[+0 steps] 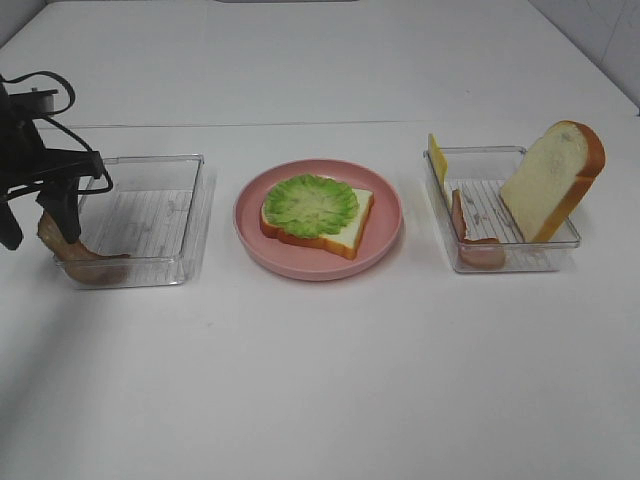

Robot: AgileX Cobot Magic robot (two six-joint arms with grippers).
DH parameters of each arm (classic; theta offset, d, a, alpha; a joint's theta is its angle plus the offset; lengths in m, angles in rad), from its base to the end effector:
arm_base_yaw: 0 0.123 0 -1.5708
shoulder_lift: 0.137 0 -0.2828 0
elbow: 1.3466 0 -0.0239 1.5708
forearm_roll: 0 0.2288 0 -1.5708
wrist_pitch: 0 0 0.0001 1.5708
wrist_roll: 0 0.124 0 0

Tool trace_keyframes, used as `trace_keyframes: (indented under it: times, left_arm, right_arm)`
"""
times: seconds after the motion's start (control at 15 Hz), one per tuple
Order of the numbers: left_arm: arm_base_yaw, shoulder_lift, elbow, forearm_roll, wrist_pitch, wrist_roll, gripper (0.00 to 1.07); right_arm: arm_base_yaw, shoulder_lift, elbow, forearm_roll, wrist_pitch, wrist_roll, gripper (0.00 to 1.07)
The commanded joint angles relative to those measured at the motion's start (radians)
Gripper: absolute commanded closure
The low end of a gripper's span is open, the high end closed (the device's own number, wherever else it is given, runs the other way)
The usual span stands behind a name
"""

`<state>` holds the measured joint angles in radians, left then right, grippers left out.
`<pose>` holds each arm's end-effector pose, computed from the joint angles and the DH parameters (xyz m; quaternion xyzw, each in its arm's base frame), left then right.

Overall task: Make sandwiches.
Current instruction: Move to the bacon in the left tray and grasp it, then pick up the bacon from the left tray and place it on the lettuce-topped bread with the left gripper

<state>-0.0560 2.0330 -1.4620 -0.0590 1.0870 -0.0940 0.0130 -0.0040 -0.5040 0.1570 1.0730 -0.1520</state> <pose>0.3722 -0.0274 0.1474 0.0327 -0.9991 0.0260 0.0020 0.0048 0.0171 0.2526 -0.0740 0.8485 0.0422 0.5223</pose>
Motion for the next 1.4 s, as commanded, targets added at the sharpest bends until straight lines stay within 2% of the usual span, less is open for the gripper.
trace_keyframes:
  times: [0.07,0.2,0.4,0.47,0.93,1.2,1.4]
  left_arm:
    - [-0.006,0.0,0.006,-0.014,-0.018,0.0,0.63]
    - [-0.006,0.0,0.006,-0.014,-0.02,-0.003,0.72]
    - [-0.006,0.0,0.006,-0.014,-0.017,-0.002,1.0]
    - [-0.006,0.0,0.006,-0.014,-0.015,0.004,1.07]
    - [-0.006,-0.025,-0.019,-0.01,-0.013,0.013,1.07]
    - [-0.006,-0.025,-0.143,-0.039,0.049,0.032,1.07]
    - [-0.006,-0.025,-0.229,-0.132,0.07,0.094,1.07]
  right_arm:
    - [-0.006,-0.02,0.0,0.0,-0.008,-0.006,0.31]
    - [-0.006,-0.02,0.0,0.0,-0.008,-0.006,0.31]
    - [-0.006,-0.02,0.0,0.0,-0.008,-0.006,0.31]
    - [-0.006,-0.02,0.0,0.0,-0.008,-0.006,0.31]
    - [-0.006,-0.02,0.0,0.0,-0.008,-0.006,0.31]
    - [-0.006,-0.02,0.0,0.0,-0.008,-0.006,0.31]
    - [-0.006,-0.02,0.0,0.0,-0.008,-0.006,0.31]
